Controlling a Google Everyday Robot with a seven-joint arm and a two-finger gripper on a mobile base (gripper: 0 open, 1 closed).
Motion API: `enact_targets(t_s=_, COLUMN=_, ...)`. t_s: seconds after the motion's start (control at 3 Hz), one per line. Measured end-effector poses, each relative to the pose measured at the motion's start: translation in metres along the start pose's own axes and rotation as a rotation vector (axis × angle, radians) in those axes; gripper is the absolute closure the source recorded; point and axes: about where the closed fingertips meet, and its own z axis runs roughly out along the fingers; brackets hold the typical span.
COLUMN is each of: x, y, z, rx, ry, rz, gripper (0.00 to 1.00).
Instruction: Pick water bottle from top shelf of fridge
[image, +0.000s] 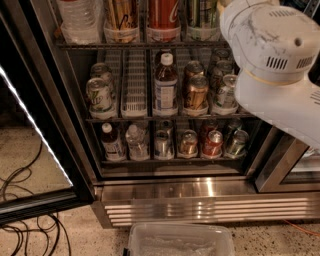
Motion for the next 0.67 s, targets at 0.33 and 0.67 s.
enact_targets(t_s=0.33, x=-0.022, y=-0.007, z=-0.005, rx=0.003, ry=-0.030, rz=0.023, gripper=1.00)
enact_targets(t_s=0.67, x=-0.036, y=-0.012, z=-0.016, rx=-0.017, ry=-0.026, rz=0.037, gripper=1.00)
